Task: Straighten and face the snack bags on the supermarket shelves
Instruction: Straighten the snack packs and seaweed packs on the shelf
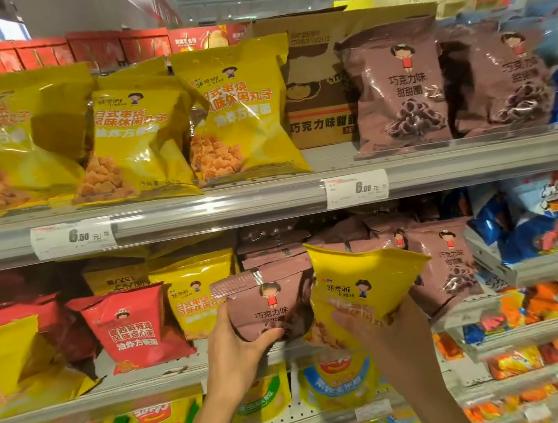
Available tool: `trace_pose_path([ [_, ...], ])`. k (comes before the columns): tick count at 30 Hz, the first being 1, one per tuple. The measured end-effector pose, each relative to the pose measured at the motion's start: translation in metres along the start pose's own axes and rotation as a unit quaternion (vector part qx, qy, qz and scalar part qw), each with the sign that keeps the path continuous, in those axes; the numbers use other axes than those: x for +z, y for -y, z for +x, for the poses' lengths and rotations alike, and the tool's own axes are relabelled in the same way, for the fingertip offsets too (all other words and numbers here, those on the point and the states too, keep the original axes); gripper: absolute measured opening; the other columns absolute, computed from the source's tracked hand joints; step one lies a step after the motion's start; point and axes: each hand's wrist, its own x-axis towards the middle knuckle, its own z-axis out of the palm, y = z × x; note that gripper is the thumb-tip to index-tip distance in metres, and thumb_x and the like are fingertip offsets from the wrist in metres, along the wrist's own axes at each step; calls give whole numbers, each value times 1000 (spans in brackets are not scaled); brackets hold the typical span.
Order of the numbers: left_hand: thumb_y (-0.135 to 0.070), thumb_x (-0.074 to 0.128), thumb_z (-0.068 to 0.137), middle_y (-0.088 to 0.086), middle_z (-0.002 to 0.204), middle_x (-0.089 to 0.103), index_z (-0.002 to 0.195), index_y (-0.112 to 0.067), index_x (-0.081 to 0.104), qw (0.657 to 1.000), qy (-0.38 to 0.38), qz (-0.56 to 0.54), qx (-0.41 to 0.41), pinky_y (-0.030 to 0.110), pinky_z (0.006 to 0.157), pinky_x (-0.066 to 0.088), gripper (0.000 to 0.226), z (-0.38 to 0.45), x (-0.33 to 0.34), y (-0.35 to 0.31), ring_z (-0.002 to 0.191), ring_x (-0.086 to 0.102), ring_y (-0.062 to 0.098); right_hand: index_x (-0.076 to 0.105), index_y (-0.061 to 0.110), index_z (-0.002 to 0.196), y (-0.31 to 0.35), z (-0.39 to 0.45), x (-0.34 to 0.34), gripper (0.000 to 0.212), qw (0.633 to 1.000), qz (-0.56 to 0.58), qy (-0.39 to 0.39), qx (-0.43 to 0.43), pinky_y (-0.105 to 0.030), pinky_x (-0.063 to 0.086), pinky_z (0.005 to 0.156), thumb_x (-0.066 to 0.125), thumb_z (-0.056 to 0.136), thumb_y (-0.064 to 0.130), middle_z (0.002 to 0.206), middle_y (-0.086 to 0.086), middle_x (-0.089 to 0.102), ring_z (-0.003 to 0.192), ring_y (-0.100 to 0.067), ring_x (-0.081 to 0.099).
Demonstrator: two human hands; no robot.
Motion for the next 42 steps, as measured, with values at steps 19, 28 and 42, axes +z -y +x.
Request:
trace_pose_path([
  [19,-60,68,82,0,128,49,136,-26,45,969,104,224,-5,38,91,48,68,3,57,-5,118,50,22,67,33,110,11,-4,-32,67,999,28,18,20,-5,50,56,88,48,51,95,28,74,82,7,70],
  [28,-51,59,91,-7,115,55,118,-21,61,958,69,207,187,34,90,48,41,-44,-48,48,109,55,16,67,23,122,20,-35,41,77,999,39,24,-3,-29,62,70,89,50,44,106,8,78,94,-12,75],
  [42,-32,71,81,11,125,55,129,-10,60,912,56,373,161,50,101,47,54,-47,-152,108,120,54,35,68,23,111,-6,-15,187,59,992,-65,108,19,-37,58,83,95,63,41,100,5,76,96,-18,72],
])
